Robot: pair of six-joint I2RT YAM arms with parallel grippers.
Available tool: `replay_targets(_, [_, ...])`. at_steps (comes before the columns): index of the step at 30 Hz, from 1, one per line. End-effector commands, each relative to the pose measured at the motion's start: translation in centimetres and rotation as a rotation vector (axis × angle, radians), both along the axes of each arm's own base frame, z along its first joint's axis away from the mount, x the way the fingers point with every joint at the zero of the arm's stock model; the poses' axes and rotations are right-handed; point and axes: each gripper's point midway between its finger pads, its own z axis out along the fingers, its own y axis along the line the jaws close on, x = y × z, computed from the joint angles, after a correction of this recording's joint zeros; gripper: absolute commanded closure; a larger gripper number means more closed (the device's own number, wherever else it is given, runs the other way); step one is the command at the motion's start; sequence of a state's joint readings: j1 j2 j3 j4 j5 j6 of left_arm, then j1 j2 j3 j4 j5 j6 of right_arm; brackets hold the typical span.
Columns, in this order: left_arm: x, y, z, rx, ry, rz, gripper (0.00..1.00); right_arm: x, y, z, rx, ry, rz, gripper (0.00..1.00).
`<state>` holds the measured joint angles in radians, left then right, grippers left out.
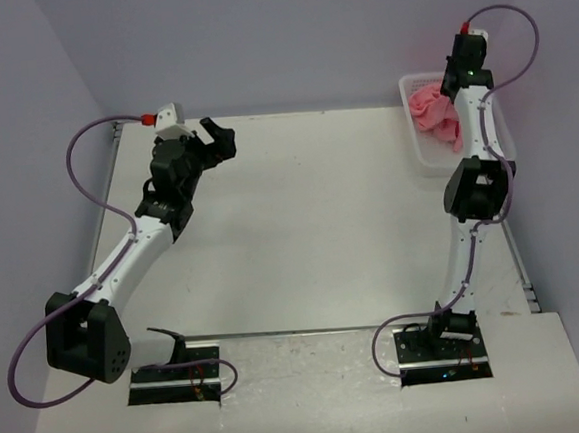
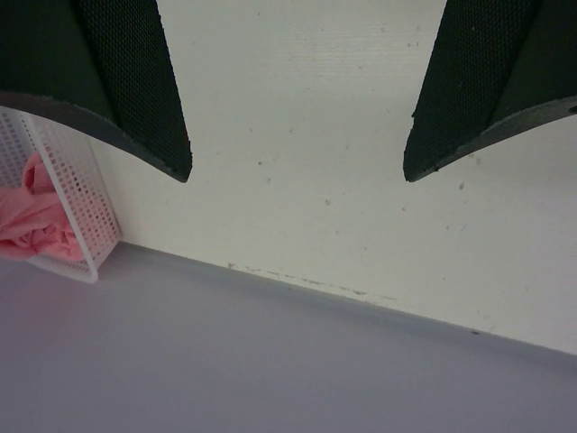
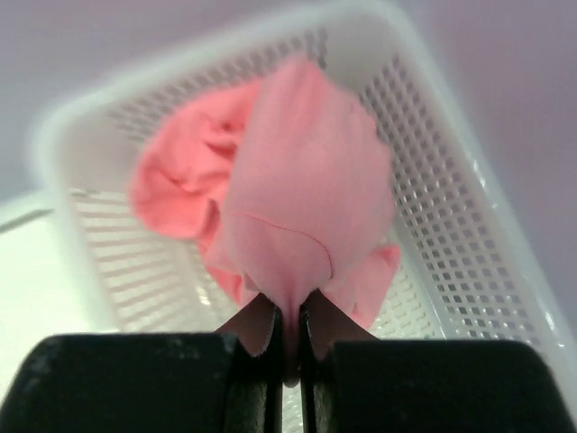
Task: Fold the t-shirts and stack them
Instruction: Grab crumpled tshirt from bin with the right arm, then move the tshirt to the center of the board
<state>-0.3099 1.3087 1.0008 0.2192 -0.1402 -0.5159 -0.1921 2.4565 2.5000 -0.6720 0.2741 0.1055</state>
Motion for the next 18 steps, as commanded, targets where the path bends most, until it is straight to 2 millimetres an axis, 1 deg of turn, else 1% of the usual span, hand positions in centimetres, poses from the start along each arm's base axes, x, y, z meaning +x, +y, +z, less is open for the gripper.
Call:
replay_targets(1, [0.3,0.0,-1.7,-0.040,0.049,0.024,0.01,-1.8,4.4,19.3,-0.113,-0.369,0.042,1.00])
replay_targets(2, [0.3,-0.1,-2.0,-0.046,0.057,0.020,0.01,-2.9,5.0,23.0,-0.134,-0.445,0.046,1.00])
replay_targets(3, [0.3,-0.3,-2.2,-0.052,0.061,0.015,0.01,-3.5,5.6,24.8,-0.149,-0.479,0.053,1.00])
replay_targets(4, [0.2,-0.5,-2.6,-0.060,0.069,0.006,0.02,-4.2,6.8,27.2,-0.165,-0.523,0.076,1.00])
replay_targets(5, [0.1,-0.5,-2.7,-0.064,0.071,0.006,0.02,-4.9,7.3,29.1,-0.171,-0.562,0.081,1.00])
replay_targets(6, [0.1,-0.5,-3.0,-0.067,0.076,0.008,0.02,-6.6,7.7,32.0,-0.186,-0.616,0.084,1.00])
replay_targets(8, [0.1,-0.3,-3.6,-0.057,0.091,0.021,0.02,-8.6,9.0,35.8,-0.193,-0.707,0.099,1.00])
replay_targets(9, [0.2,0.1,-4.0,-0.051,0.101,0.043,0.02,-11.2,9.6,39.1,-0.230,-0.765,0.117,1.00])
replay_targets(11, [0.2,0.4,-4.5,-0.036,0.126,0.059,0.02,-13.7,10.0,42.4,-0.248,-0.838,0.133,1.00])
replay_targets(12, [0.3,0.8,-4.6,-0.025,0.129,0.079,0.02,-15.8,11.7,44.7,-0.248,-0.893,0.163,1.00])
replay_targets(13, [0.3,1.0,-4.6,-0.018,0.143,0.090,0.02,-17.2,12.1,46.1,-0.247,-0.926,0.169,1.00])
replay_targets(14, [0.3,1.3,-4.7,-0.011,0.154,0.106,0.02,-18.4,12.7,46.8,-0.243,-0.938,0.187,1.00])
replay_targets(15, [0.6,2.1,-4.4,0.006,0.168,0.151,0.01,-20.1,14.3,47.9,-0.232,-0.964,0.236,1.00])
replay_targets(17, [1.1,2.7,-3.8,0.025,0.180,0.186,0.01,-21.4,16.1,48.5,-0.237,-0.974,0.289,1.00])
replay_targets(18, [1.6,3.0,-3.2,0.059,0.202,0.198,0.01,-22.2,17.8,48.4,-0.242,-0.962,0.329,1.00])
